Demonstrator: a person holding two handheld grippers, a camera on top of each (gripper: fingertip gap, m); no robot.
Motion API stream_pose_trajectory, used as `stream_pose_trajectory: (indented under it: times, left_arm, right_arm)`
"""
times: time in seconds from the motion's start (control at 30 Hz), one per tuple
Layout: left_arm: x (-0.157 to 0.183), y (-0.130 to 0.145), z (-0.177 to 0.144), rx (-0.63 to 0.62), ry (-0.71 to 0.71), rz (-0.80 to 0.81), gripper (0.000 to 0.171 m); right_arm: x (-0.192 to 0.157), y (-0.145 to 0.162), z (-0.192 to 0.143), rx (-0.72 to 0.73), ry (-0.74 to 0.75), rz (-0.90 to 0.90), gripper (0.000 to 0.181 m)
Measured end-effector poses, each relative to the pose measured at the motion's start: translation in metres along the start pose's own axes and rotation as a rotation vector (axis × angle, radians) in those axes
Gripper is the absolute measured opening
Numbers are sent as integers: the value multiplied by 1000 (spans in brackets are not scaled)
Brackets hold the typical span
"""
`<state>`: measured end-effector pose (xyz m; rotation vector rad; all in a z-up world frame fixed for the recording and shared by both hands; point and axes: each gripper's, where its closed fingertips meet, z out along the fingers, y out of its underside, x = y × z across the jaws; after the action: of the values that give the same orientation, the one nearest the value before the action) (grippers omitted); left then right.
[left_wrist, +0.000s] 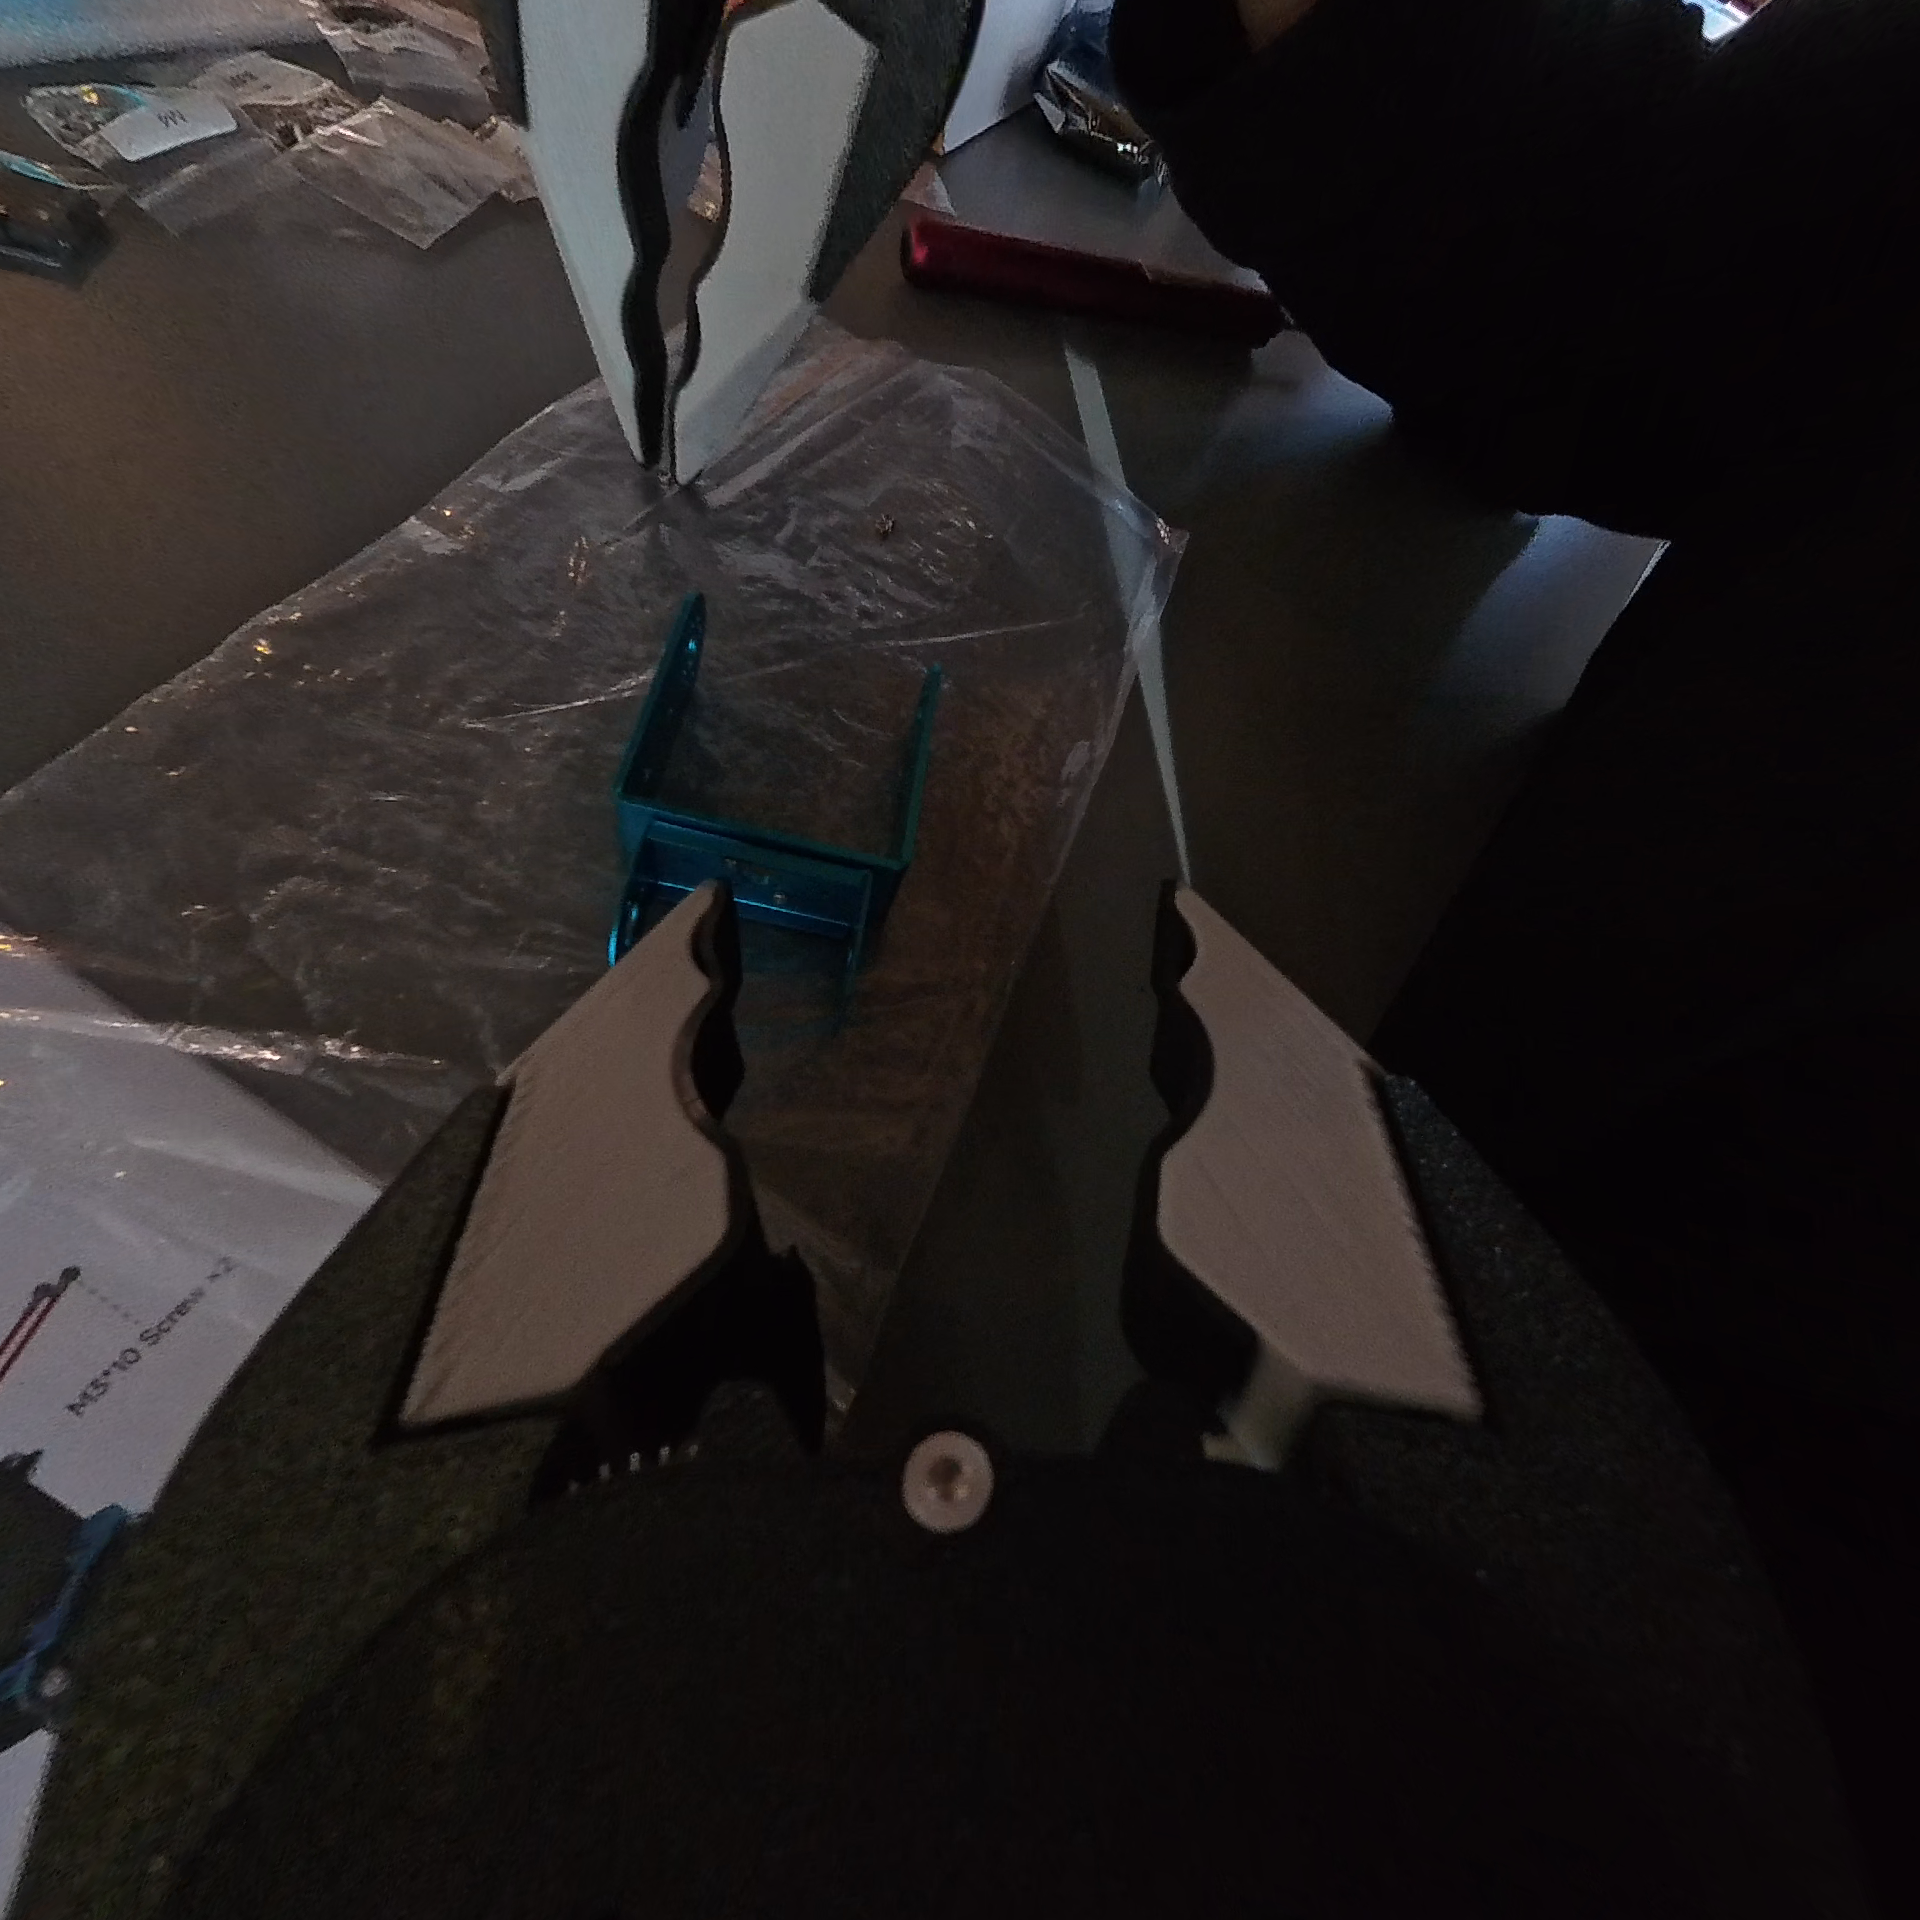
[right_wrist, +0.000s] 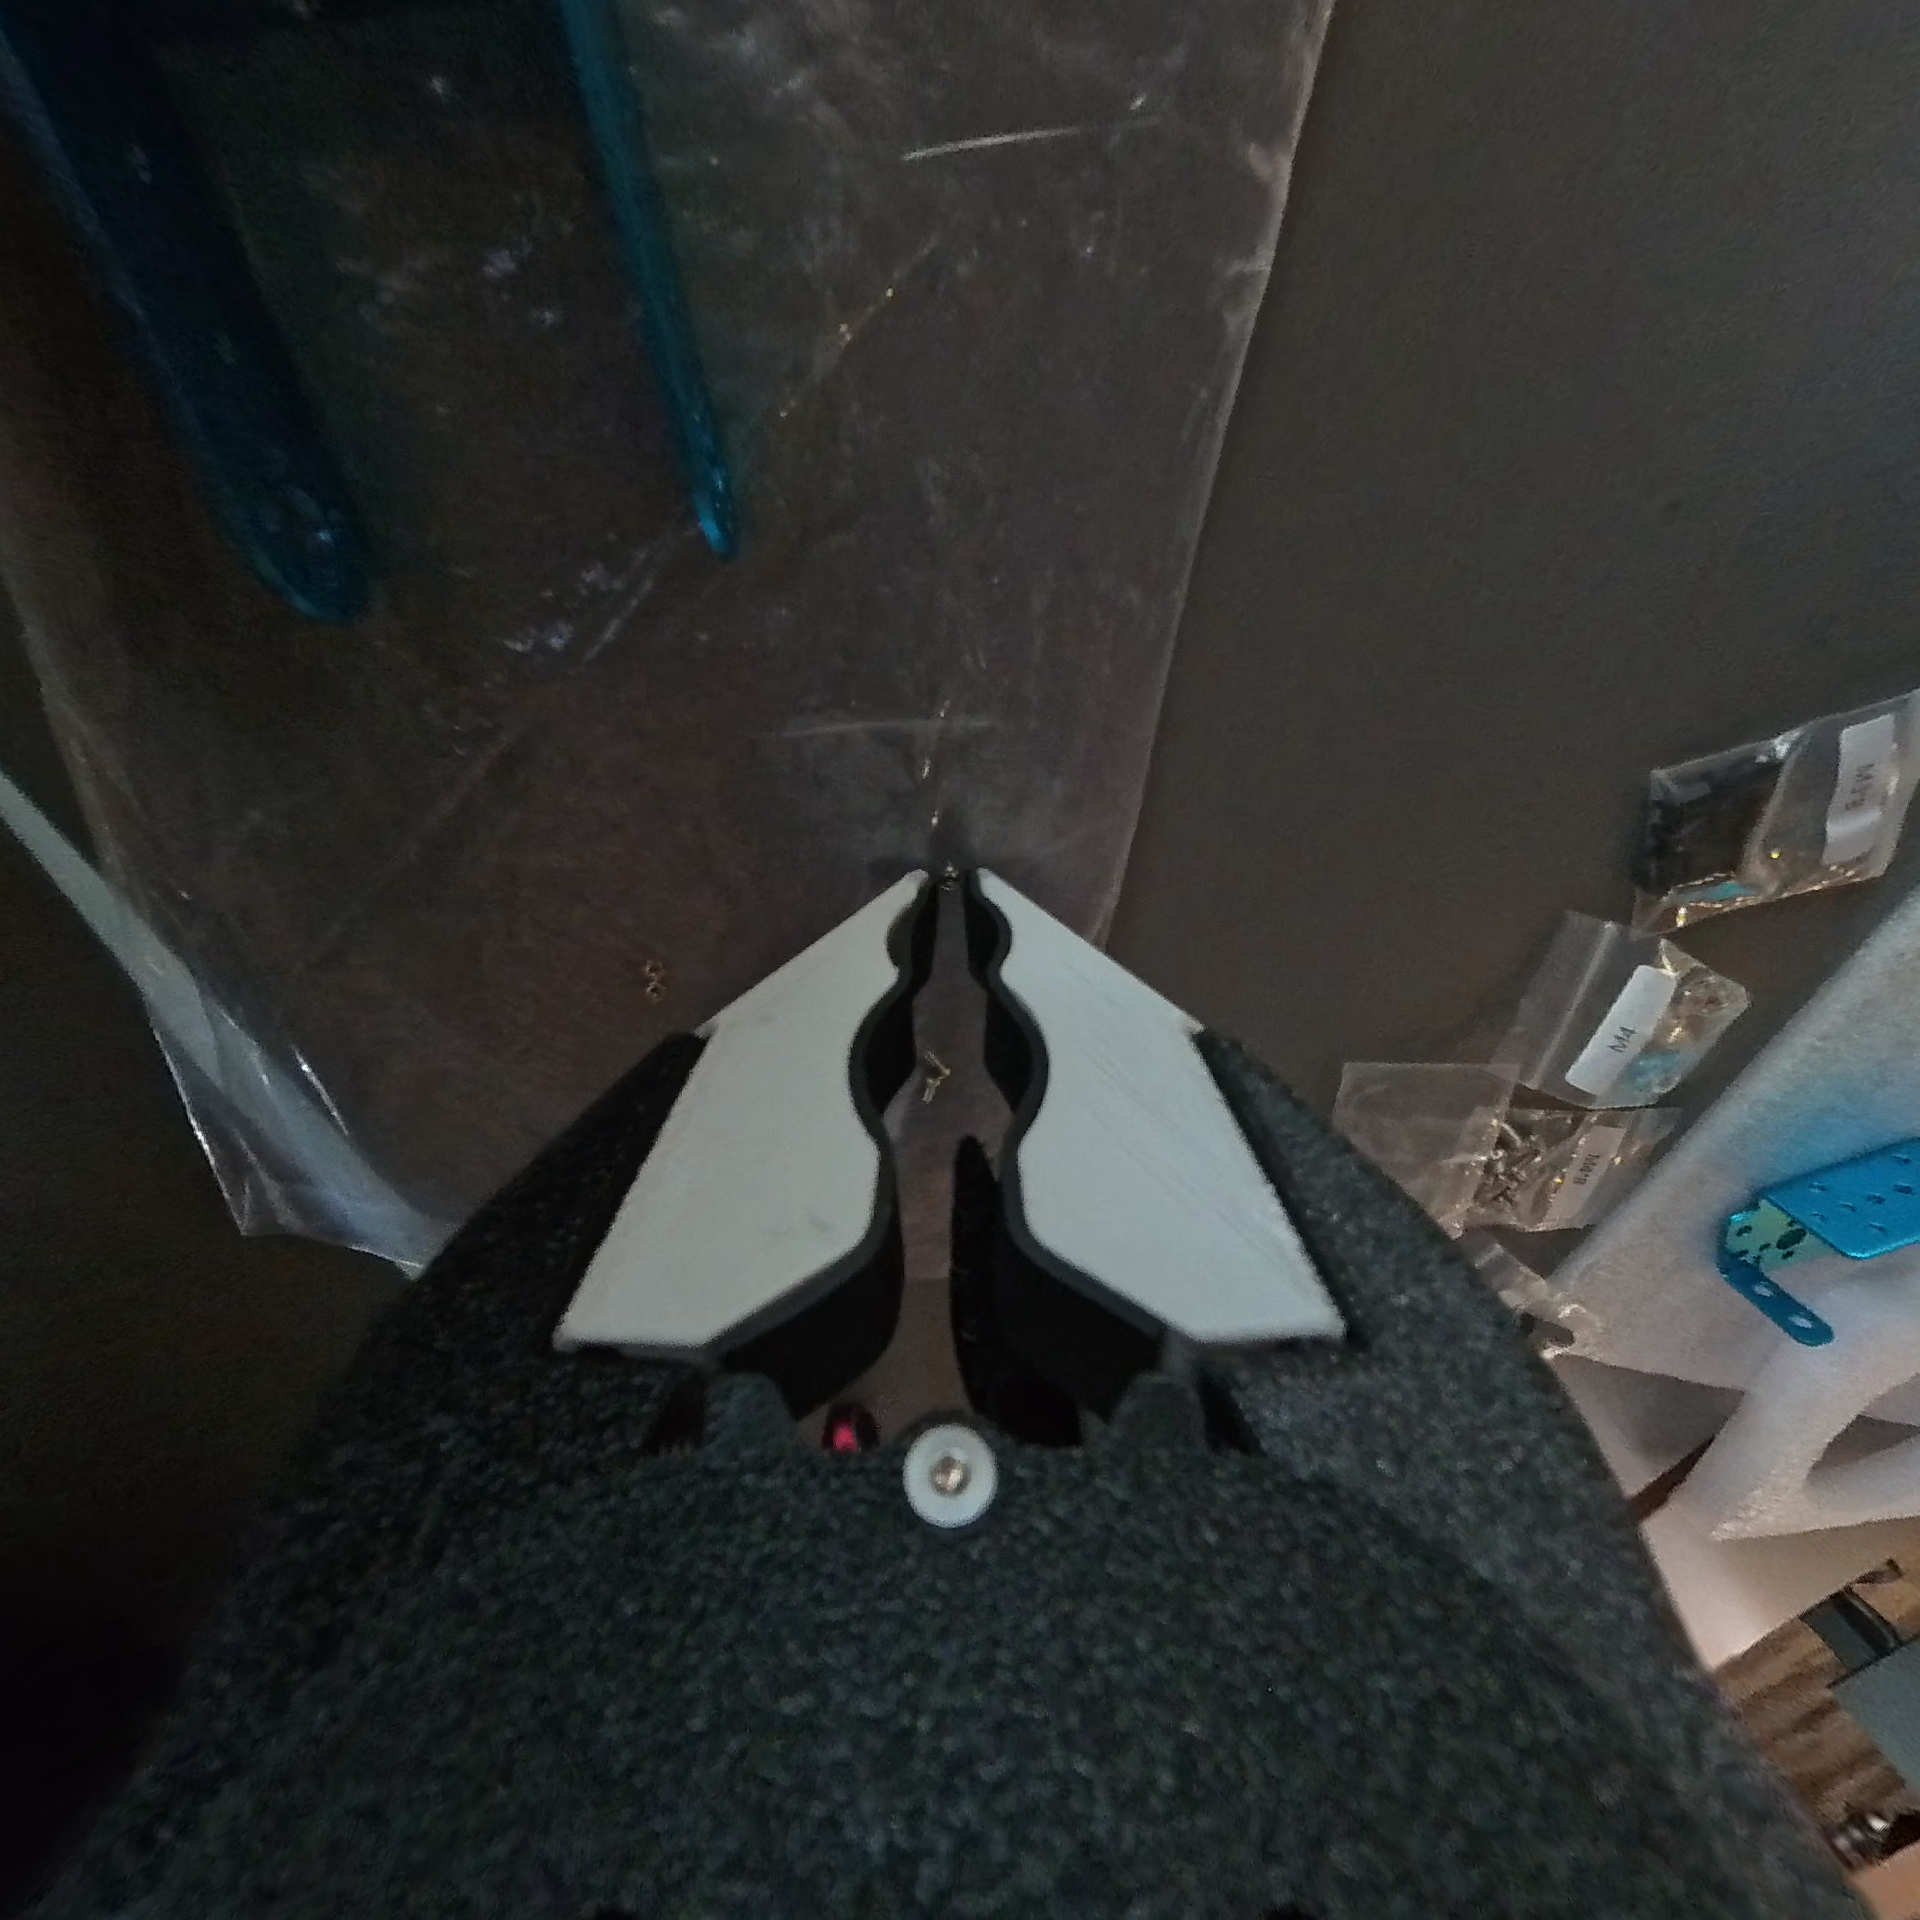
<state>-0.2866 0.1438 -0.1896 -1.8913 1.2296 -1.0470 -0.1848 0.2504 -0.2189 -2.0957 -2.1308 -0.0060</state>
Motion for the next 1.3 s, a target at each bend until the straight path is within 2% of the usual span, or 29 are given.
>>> stream_pose_trajectory:
  times: [0.4, 0.73, 0.8, 1.03, 1.3]
  left_arm:
    - [-1, -2, -1, 11, -2, -10, 80]
    - [-4, -1, -1, 3, 0, -33, 80]
    - [-4, -1, 0, -3, -1, -32, 80]
    - [-4, -2, -1, 8, 0, -34, 79]
    - [-3, -3, -2, 14, 13, -43, 79]
  right_arm:
    - [-1, 0, 0, 35, -37, -9, 2]
    - [-8, -9, -13, 150, -32, -17, 0]
    - [-1, -3, -10, 118, 16, -7, 1]
    - [0, 2, -3, 74, -46, 17, 8]
    - [-1, 0, 1, 54, -64, -4, 2]
